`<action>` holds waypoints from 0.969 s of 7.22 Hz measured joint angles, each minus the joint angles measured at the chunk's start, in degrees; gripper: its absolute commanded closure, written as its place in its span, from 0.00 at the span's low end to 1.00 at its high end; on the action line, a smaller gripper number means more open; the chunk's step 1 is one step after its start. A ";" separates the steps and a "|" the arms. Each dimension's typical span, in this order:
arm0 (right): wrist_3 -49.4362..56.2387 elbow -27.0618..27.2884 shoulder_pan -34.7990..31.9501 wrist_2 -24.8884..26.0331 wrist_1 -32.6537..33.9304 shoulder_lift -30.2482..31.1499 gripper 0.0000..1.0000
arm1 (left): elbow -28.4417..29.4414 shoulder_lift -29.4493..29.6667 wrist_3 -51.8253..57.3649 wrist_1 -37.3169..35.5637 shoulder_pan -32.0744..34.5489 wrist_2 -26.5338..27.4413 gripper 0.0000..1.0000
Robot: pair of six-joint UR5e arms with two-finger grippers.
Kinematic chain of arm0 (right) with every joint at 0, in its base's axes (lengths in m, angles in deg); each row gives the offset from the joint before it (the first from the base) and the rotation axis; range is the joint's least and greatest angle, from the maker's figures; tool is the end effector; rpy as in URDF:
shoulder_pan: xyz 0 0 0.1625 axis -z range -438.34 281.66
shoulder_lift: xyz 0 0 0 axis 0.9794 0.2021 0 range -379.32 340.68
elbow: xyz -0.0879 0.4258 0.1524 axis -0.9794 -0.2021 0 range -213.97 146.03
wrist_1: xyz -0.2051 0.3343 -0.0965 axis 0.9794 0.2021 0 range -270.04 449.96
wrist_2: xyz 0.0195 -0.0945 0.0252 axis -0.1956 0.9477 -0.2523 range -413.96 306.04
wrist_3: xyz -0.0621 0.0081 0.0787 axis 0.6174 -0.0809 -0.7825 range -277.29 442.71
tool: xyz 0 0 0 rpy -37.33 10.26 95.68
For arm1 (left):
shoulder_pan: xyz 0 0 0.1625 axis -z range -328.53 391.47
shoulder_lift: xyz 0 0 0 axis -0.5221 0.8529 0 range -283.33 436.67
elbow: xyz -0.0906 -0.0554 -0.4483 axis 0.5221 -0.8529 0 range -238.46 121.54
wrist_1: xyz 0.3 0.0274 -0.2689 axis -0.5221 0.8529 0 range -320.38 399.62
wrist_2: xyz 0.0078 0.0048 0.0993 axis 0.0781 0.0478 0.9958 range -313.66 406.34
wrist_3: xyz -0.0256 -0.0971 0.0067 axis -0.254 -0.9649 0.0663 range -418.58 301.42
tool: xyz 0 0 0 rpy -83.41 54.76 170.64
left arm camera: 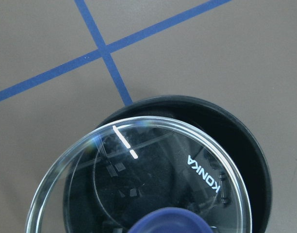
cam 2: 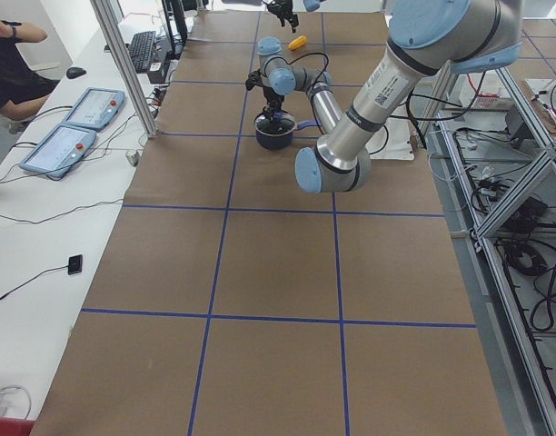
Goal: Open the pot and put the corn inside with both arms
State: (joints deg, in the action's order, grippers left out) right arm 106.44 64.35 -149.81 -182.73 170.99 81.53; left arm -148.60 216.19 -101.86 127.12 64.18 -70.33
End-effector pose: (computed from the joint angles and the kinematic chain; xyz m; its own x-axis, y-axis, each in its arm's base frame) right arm -0.0611 -0.4036 0.6984 0.5293 -0.6669 0.5244 0.5776 0.7360 0.3530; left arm 0.5675 -0.4690 0.1590 0.5420 0.4249 -0.7250 -0.2752 0.9049 0.3245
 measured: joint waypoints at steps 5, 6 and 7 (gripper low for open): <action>0.62 -2.00 2.67 0.80 -0.63 -1.61 0.01 | -2.75 -1.20 1.02 -0.50 4.03 -1.64 0.45; 1.35 -2.67 2.95 1.19 -1.89 -1.70 0.01 | -4.37 -3.28 2.77 -0.47 6.23 -3.88 0.45; 2.11 -3.14 3.04 1.38 -2.91 -1.59 0.01 | -6.34 -6.04 5.75 -0.47 8.76 -6.22 0.45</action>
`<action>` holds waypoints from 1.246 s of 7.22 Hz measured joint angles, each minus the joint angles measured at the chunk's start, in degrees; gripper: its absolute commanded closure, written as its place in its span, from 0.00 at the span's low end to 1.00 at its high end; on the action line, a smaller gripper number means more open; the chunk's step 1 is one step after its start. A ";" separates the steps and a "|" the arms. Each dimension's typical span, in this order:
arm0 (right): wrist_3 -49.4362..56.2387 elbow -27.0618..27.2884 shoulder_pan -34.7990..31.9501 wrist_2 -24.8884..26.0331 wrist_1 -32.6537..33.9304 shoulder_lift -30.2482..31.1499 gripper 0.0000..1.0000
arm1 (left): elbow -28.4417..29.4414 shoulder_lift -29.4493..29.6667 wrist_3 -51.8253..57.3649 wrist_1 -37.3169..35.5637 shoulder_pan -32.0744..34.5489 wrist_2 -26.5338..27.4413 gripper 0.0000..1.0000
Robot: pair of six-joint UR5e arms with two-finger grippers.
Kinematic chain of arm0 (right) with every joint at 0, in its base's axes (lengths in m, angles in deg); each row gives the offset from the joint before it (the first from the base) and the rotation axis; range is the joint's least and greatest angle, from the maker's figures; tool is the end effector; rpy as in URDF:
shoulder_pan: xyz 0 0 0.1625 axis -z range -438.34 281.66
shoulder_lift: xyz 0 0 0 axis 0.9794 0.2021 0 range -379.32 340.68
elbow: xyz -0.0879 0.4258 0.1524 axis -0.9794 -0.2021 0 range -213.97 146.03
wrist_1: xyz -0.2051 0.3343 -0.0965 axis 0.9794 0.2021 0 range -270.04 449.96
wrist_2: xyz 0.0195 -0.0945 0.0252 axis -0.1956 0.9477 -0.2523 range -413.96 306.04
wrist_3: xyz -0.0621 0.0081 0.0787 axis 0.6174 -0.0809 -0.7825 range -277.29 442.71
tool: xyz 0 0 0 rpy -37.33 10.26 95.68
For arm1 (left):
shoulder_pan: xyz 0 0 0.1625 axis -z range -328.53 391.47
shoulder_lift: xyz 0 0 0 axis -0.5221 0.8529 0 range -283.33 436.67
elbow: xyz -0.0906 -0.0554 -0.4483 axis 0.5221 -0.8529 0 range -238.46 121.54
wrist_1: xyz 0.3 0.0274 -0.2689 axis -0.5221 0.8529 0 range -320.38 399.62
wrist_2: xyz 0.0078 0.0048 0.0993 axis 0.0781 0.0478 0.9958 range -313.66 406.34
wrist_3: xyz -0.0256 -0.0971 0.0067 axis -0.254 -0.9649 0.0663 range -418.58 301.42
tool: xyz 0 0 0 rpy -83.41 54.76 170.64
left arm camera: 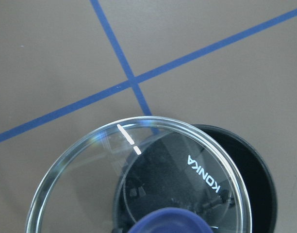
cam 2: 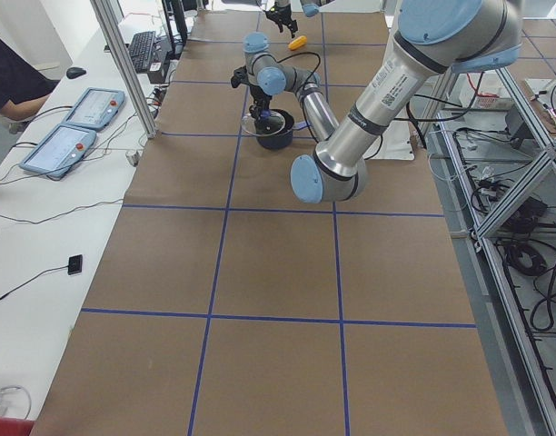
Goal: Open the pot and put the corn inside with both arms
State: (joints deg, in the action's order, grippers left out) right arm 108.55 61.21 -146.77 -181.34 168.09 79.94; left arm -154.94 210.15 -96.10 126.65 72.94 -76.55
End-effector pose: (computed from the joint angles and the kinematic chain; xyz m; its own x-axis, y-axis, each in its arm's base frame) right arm -0.0857 -0.4133 0.7099 0.4792 -0.7334 0.4822 0.6368 0.6686 0.3841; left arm 0.4666 -0.5171 0.1897 0.5162 0.4324 -0.7393 -0.2478 0.9017 0.3543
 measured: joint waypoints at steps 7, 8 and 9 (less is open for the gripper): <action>3.62 -3.61 0.79 0.68 -0.83 1.07 0.01 | -4.44 -15.12 23.48 0.00 16.89 -11.89 0.45; 3.38 -4.21 1.52 0.21 -0.80 1.09 0.01 | -4.43 -15.71 24.46 -0.01 17.59 -11.97 0.45; 3.25 -4.34 2.25 -1.02 -0.81 1.11 0.01 | -4.42 -15.96 24.85 -0.02 17.88 -12.00 0.45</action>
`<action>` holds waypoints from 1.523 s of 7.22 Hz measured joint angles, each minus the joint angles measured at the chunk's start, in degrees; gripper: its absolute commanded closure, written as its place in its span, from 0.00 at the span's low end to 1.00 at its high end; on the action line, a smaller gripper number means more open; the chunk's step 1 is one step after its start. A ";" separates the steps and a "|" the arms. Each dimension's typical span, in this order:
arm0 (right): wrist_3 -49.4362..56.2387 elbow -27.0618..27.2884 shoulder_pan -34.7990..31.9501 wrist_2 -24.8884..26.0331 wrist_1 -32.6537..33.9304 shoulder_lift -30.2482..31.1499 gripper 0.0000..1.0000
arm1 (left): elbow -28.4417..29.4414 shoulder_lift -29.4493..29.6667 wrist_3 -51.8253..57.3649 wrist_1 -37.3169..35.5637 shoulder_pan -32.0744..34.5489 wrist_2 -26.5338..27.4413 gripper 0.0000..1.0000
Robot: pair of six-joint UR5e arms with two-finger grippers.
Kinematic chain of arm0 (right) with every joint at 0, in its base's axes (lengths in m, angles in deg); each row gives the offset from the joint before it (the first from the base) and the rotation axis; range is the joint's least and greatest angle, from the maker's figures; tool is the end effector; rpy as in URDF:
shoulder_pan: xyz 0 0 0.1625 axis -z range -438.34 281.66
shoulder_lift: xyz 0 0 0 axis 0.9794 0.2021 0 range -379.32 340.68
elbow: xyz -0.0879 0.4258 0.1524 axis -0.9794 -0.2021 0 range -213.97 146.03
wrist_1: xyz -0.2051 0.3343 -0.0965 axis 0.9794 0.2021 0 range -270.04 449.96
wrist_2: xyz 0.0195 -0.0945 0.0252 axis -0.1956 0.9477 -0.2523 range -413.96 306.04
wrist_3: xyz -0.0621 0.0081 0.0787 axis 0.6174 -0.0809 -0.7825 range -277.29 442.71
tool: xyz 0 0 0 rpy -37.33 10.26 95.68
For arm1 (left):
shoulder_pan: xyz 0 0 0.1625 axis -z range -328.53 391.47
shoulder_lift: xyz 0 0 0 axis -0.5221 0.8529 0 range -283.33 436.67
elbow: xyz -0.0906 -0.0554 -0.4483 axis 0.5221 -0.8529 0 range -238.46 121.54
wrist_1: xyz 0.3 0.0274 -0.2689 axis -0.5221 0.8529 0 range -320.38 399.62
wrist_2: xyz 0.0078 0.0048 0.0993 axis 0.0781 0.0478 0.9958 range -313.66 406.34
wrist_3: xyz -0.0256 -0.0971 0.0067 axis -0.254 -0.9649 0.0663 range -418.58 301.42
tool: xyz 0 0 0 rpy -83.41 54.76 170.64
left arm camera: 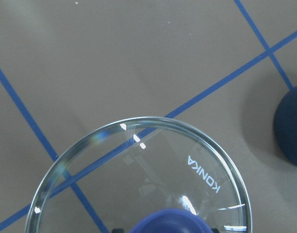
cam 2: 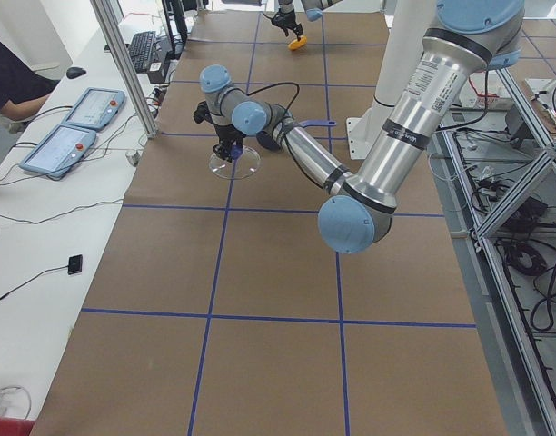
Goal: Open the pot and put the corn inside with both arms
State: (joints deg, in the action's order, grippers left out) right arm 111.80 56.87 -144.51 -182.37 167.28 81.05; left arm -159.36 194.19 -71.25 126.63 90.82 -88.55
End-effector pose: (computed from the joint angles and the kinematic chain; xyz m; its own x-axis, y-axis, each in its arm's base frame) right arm -0.0956 -0.3918 0.7519 0.4183 -0.7480 0.5153 0.6943 0.6291 0.3495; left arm 0.2698 -0.5772 0.3345 0.4822 0.5420 -0.6883 -0.3173 0.8404 0.4394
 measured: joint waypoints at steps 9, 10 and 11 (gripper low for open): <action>0.01 0.71 3.16 0.81 0.20 1.51 0.77 | -0.13 -0.29 0.20 -0.09 0.19 -0.02 0.45; 0.01 1.10 3.38 1.08 0.42 1.36 0.77 | -0.14 -0.32 0.20 -0.09 0.16 -0.02 0.45; 0.01 1.59 3.58 1.20 0.66 1.21 0.77 | -0.07 -0.44 0.20 -0.07 0.16 0.00 0.45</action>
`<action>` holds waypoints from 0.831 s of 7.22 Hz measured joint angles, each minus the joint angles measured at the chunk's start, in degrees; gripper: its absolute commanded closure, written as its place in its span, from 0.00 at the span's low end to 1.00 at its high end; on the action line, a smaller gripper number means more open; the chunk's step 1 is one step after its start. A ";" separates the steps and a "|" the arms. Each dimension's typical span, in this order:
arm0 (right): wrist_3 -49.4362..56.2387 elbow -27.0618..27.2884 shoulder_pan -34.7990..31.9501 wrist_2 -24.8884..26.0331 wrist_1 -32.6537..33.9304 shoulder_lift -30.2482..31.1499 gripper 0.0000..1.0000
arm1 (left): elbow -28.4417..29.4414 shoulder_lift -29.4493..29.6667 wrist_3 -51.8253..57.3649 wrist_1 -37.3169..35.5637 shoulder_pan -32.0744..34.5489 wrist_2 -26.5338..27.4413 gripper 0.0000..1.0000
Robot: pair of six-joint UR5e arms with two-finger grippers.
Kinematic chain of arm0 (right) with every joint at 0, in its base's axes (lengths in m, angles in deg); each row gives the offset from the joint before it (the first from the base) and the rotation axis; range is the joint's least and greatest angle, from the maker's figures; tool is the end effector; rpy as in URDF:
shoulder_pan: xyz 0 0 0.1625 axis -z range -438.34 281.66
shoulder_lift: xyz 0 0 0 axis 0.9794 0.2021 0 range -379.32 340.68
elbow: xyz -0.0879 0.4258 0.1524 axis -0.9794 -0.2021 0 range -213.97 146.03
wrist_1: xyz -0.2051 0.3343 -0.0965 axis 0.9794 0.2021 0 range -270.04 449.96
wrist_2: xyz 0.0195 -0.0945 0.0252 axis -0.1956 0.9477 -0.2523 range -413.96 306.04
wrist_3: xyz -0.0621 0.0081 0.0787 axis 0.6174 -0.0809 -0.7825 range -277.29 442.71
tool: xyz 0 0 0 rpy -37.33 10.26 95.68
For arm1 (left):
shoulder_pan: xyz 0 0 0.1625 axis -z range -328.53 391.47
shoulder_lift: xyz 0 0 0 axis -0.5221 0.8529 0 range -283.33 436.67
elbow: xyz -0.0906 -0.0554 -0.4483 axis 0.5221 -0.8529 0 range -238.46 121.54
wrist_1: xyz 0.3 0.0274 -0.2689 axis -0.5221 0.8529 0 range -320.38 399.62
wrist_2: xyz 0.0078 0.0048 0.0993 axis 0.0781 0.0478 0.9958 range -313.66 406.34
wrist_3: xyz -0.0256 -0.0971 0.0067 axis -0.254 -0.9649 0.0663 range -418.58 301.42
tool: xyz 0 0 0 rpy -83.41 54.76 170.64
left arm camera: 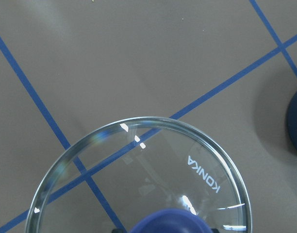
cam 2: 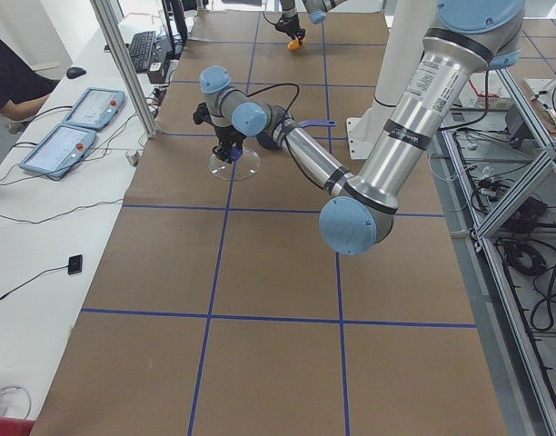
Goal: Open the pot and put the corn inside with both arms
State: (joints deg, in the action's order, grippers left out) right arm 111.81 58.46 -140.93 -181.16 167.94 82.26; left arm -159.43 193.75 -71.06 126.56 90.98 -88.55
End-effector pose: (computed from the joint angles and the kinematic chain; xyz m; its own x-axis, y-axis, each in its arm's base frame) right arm -0.1141 -0.3775 0.7494 0.3821 -0.7751 0.5032 0.7389 0.5833 0.3373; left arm 0.2674 -0.5765 0.3390 0.4853 0.5388 -0.6886 -0.3182 0.8424 0.4349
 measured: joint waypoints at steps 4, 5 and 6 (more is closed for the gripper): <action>-0.36 11.28 -0.42 -0.96 20.15 -8.27 0.78 | 0.48 -2.93 0.84 0.96 -0.06 0.26 0.45; -1.06 14.31 -0.47 -2.02 26.95 -12.01 0.78 | 0.77 -3.93 1.83 1.19 -0.08 0.30 0.45; -3.01 16.02 -0.49 -4.36 30.35 -15.00 0.78 | 1.14 -4.97 3.19 1.42 -0.08 0.31 0.45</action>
State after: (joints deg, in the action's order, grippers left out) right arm 108.80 74.48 -141.43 -185.53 198.29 67.26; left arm -158.29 188.77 -67.86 127.97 90.91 -88.24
